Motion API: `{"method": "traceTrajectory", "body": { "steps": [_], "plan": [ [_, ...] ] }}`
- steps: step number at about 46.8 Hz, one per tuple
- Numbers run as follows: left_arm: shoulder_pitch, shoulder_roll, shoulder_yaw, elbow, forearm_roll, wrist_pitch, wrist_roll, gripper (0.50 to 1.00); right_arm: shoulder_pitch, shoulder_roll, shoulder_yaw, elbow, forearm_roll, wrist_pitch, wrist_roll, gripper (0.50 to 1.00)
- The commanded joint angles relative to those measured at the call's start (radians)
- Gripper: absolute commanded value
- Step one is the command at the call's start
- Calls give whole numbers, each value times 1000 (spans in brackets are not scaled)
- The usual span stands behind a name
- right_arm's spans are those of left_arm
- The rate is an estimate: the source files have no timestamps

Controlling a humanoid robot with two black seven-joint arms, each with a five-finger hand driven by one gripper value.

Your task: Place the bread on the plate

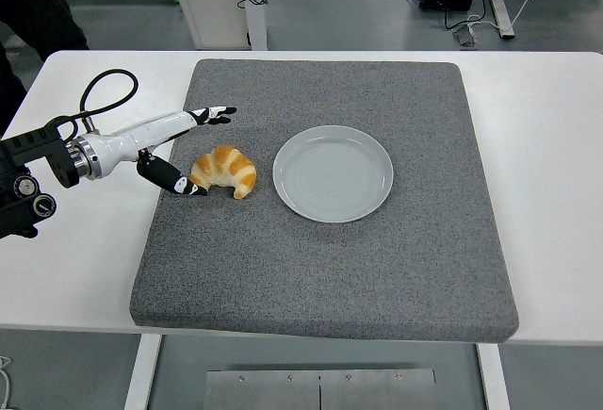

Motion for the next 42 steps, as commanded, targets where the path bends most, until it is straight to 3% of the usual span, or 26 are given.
{"method": "traceTrajectory", "body": {
  "steps": [1,14,28,42],
  "plan": [
    [8,-6,6,8,4,15,0,965,0,0,0,0,0,-1,0,1000],
    [11,-93,43,113,4,52,5,966,0,0,0,0,0,1,0,1000],
    [13,-127,50,122,2,92,26,965,0,0,0,0,0,1,0,1000],
    [13,-145,63,136,2,93,44,963,0,0,0,0,0,1,0,1000]
  ]
}}
